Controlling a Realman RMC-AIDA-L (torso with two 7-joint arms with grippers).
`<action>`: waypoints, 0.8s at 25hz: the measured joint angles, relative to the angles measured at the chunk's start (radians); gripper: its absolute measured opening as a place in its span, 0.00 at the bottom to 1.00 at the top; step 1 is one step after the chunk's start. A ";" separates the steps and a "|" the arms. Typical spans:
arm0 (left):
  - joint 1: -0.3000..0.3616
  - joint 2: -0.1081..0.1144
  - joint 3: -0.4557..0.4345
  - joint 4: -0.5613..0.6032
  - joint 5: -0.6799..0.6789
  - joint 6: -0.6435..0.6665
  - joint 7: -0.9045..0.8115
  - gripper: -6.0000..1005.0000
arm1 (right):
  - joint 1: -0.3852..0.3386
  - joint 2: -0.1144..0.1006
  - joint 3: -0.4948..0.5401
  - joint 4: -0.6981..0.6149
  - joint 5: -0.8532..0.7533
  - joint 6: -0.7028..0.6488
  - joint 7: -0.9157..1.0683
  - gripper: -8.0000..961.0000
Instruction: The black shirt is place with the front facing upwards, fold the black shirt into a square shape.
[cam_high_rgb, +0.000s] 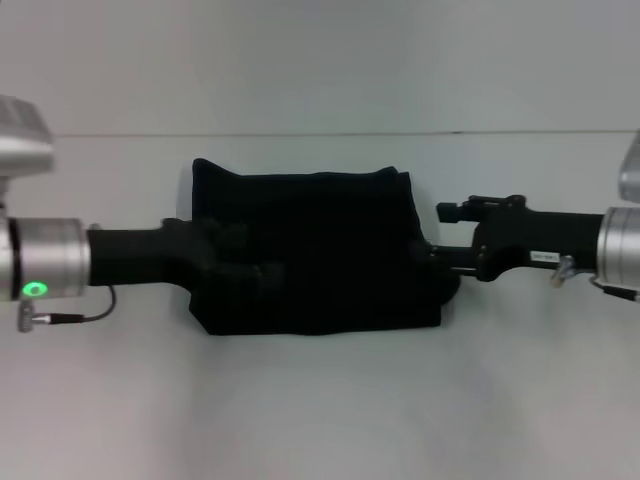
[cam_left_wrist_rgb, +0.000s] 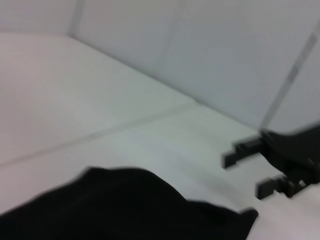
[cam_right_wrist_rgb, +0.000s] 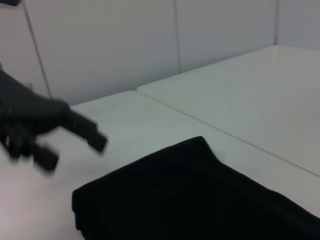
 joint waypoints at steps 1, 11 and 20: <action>-0.001 -0.005 0.008 0.006 0.006 -0.009 0.000 0.91 | 0.008 0.000 -0.004 0.012 0.001 0.011 -0.003 0.78; -0.021 -0.030 -0.007 0.049 0.030 -0.080 -0.073 0.91 | 0.052 0.001 -0.090 0.032 0.010 0.042 0.025 0.78; -0.016 -0.012 -0.008 0.049 0.040 -0.010 -0.083 0.91 | 0.036 -0.003 -0.110 0.006 0.012 -0.018 0.033 0.78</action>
